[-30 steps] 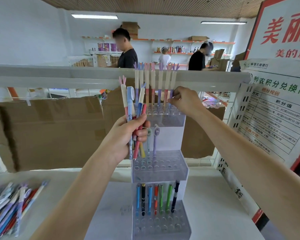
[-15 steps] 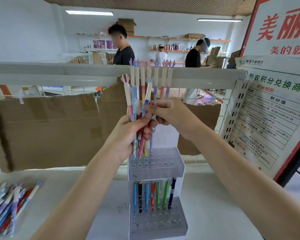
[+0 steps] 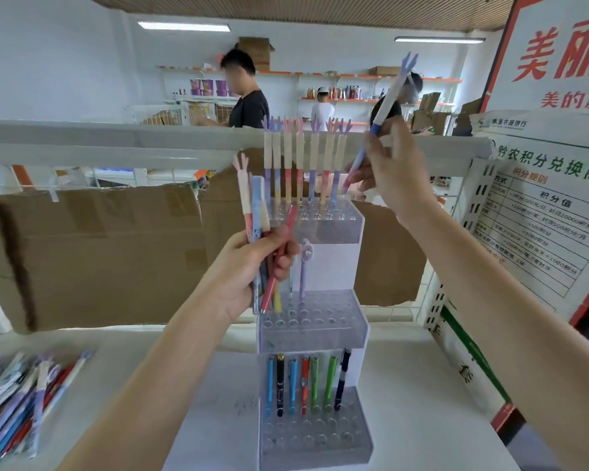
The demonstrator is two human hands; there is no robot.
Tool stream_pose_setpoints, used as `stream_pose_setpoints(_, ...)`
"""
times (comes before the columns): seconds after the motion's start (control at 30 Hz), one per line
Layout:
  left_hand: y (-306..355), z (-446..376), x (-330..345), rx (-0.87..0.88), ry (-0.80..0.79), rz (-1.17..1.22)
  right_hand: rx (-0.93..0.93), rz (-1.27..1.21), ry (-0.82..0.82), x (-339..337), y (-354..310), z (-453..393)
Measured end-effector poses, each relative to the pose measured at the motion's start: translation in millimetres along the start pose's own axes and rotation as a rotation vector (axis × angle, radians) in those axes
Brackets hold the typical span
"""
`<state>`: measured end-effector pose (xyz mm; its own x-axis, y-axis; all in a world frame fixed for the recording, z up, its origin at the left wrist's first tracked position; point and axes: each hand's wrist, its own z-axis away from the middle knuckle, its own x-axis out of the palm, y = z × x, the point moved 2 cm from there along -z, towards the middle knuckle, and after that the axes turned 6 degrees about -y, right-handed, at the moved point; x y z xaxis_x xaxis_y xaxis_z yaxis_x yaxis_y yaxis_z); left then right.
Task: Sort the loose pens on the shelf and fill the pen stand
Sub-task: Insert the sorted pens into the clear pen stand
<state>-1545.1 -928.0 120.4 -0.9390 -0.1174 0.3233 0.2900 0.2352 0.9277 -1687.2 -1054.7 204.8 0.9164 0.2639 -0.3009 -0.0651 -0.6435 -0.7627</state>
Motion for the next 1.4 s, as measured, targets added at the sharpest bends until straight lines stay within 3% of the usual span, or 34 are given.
stream_pose_setpoints(0.13, 6, -3, 1, 0.016, 0.016, 0.055, 0.038, 0.204, -0.052, 3, 23, -11)
stream_pose_setpoints(0.47, 5, -4, 3, 0.001, -0.014, 0.068, 0.084, 0.332, -0.105, 12, 46, -30)
stream_pose_setpoints(0.6, 5, -3, 1, -0.005, -0.009, 0.06, 0.11, 0.523, -0.144, 17, 58, -30)
stream_pose_setpoints(0.93, 6, -3, -2, -0.005, -0.014, 0.09, 0.212, 0.692, -0.122, 25, 66, -29)
stream_pose_setpoints(1.13, 5, -3, -1, -0.01, -0.03, 0.088, 0.255, 0.707, -0.162, 23, 62, -24)
stream_pose_setpoints(1.3, 5, -3, -4, -0.013, -0.016, 0.117, 0.146, 0.51, -0.015, 22, 41, 1)
stream_pose_setpoints(1.4, 5, -4, -7, -0.007, -0.009, 0.116, 0.093, 0.343, -0.176, 38, 18, 28)
